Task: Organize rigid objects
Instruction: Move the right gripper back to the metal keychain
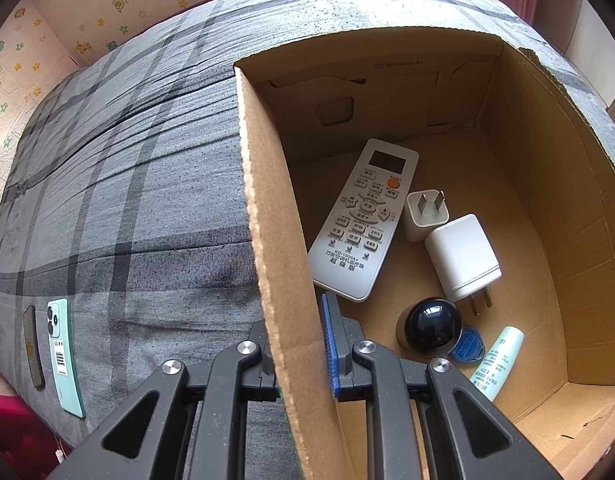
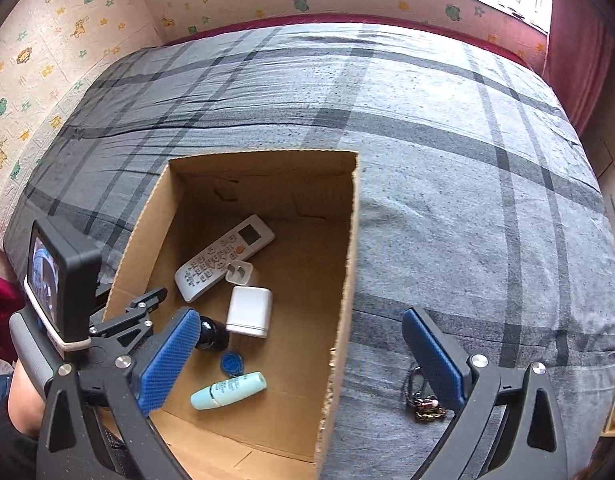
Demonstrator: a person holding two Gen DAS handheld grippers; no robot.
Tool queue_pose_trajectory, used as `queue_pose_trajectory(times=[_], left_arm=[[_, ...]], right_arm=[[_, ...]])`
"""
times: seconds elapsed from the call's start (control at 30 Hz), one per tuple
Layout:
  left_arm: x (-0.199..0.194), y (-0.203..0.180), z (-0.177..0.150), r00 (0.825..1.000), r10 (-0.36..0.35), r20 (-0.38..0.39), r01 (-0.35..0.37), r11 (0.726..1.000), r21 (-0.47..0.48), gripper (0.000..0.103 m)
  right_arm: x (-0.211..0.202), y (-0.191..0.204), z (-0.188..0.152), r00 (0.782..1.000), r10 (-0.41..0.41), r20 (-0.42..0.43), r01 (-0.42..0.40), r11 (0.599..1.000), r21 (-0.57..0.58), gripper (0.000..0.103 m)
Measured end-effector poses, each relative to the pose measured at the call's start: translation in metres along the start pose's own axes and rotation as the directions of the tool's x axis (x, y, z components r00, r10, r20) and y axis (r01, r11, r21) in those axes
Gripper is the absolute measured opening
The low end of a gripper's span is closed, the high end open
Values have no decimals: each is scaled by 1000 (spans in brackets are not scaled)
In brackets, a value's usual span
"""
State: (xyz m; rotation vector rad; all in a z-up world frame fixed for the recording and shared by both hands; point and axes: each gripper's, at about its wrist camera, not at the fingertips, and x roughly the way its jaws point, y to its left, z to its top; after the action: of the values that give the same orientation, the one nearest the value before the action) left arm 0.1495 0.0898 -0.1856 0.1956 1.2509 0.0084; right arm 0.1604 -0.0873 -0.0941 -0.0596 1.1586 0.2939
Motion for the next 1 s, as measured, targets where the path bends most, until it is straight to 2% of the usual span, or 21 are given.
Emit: queue_pose_trajectory(times=[0.33,0.6,1.0], left_arm=[[-1,-1,0,1000,6,-2,-6,1000,1,18],[-1,-2,0,1000,9,-3,-9,1000,3,18],[-1,-2,0,1000,10,-3,-10,1000,-3,19]], right_arm=[[-6,-63,-10,996,-85,9,83,992,95,103],[14,-103,-35,988,-144,-51,150,978,148,103],[53,-127,-78,972,-202,-118,218,963,155,103]])
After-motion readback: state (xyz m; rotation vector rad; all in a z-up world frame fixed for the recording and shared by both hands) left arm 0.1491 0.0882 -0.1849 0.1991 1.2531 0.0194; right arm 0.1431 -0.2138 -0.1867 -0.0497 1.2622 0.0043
